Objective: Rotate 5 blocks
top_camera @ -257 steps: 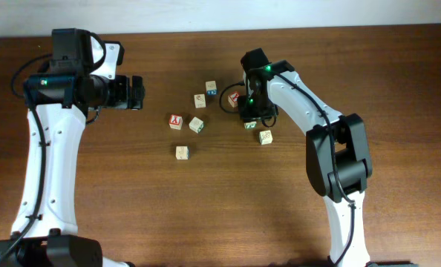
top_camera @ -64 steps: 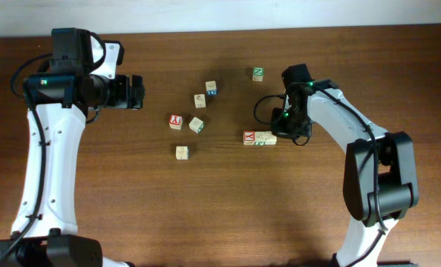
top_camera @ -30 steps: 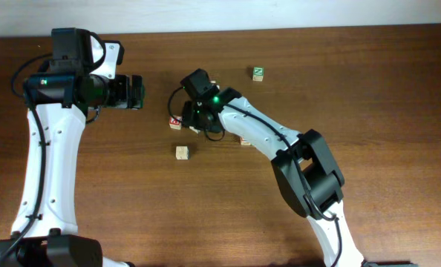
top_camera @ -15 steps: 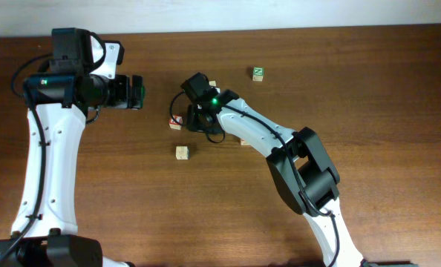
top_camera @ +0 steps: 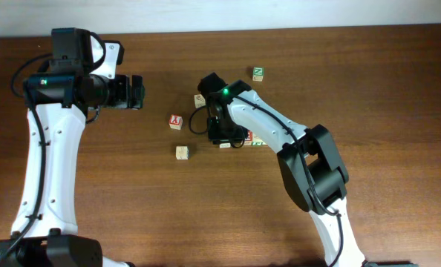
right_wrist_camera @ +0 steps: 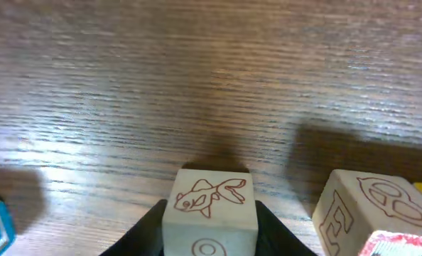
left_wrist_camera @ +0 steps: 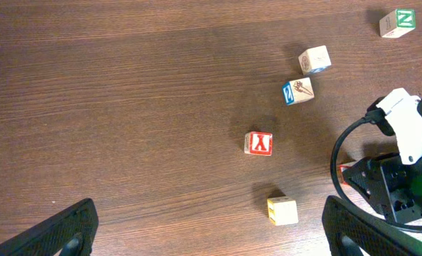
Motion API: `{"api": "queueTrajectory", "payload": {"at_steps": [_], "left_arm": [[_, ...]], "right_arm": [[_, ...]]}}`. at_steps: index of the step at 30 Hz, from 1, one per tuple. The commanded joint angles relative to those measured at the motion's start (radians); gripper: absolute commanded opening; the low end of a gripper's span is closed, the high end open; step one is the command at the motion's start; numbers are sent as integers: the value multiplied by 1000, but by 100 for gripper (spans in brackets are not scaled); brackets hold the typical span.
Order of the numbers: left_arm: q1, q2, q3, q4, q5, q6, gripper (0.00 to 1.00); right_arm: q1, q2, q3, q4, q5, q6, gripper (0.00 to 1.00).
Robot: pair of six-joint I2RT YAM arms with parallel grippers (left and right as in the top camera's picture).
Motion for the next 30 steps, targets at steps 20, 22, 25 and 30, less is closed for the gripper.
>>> {"api": "queueTrajectory", "payload": {"at_steps": [20,22,25,30], "left_arm": [[3,6,19,2,14,-10,99],[3,6,19,2,14,-10,99],[3,6,19,2,14,-10,99],[3,6,19,1,14,-10,99]], "right_arm": [[58,-7,41,40,-62,-137,22],[53,-7,8,52,-11,-137,22],[40,-7,5,43,26,-137,21],[26,-6,4,36,63,-136,20]]}}
